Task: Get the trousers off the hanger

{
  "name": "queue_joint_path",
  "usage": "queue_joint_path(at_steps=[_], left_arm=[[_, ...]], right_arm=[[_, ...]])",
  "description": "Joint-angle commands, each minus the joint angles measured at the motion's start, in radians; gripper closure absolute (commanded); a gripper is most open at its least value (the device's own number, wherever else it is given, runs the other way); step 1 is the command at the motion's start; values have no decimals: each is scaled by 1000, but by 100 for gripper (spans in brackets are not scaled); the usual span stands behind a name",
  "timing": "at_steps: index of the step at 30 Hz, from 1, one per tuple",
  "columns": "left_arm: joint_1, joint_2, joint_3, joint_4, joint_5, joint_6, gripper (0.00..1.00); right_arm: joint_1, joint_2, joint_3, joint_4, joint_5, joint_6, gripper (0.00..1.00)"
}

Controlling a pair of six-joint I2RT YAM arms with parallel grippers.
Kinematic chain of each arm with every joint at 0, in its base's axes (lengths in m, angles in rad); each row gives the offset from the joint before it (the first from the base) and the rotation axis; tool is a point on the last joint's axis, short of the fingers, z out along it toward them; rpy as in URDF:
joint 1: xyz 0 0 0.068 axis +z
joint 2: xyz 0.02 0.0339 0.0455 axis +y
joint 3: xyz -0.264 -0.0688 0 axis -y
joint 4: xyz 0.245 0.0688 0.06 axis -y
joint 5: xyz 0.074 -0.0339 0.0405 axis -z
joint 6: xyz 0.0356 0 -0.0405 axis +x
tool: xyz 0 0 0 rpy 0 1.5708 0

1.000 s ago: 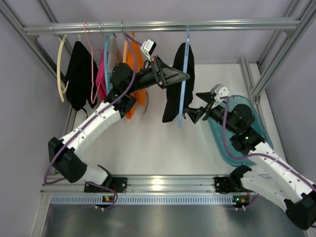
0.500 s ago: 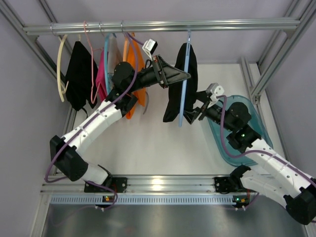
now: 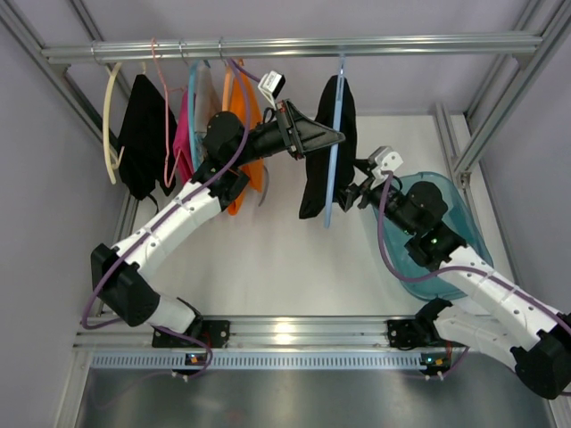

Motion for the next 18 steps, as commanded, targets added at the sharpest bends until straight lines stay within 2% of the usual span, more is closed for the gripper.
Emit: queue_joint_path(at_steps=[1,4,6,7,9,13,16,18], left_arm=[[-4,-45,56,113,3,17,100],[-4,-47,57,113,3,17,100],[-4,-45,56,112,4,17,100],[-4,-45,54,113,7,17,100],[-4,-45,52,112,6,19,100],[-4,-48,45,109,6,28,100],[-4,-53,26,110,1,40,100],[-4,-58,2,110,0,51,100]], right_arm=[[12,0,36,49,16,-49,25],[10,-1,31,51,8,-51,33],[10,5,33,52,23,-46,45],[10,6,34,52,31,-43,54],[10,8,36,60,58,-43,63],[9,0,72,35,72,-44,88],[9,-24,109,-15,74,-34,100],[9,-44,140,-54,66,-26,100]])
